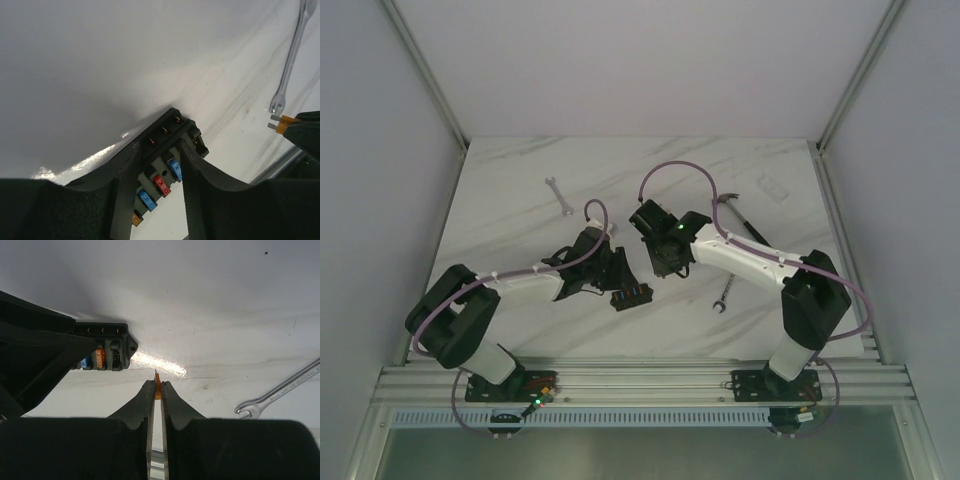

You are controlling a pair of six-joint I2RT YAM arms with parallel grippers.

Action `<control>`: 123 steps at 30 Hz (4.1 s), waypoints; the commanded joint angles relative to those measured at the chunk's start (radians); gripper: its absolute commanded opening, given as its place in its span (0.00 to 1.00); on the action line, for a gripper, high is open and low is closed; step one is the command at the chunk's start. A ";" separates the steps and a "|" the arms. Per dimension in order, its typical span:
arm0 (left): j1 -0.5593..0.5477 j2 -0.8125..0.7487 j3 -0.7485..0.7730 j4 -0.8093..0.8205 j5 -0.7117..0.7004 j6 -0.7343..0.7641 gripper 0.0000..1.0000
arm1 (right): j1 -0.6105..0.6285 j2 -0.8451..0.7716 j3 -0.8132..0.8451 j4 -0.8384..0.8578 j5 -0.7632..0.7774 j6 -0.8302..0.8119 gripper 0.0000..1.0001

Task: Snap on the fuse box
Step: Install the fuse at the fuse box base.

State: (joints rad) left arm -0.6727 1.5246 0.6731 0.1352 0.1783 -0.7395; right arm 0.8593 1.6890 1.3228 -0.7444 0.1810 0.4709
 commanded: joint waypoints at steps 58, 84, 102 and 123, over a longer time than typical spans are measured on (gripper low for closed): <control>0.035 -0.460 -0.312 -0.146 0.012 -0.250 0.64 | 0.181 0.248 0.214 -0.197 0.030 0.018 0.00; 0.035 -0.450 -0.334 -0.121 0.023 -0.265 0.56 | 0.204 0.303 0.244 -0.215 0.054 0.013 0.00; 0.032 -0.456 -0.346 -0.108 0.021 -0.285 0.55 | 0.213 0.310 0.283 -0.255 0.082 0.037 0.00; 0.027 -0.465 -0.351 -0.102 0.020 -0.297 0.55 | 0.218 0.339 0.276 -0.249 0.090 0.063 0.00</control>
State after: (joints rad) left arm -0.6418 1.0702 0.3332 0.0154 0.1867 -1.0283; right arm 1.0691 2.0056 1.5757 -0.9764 0.2501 0.5114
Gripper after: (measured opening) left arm 0.547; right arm 0.140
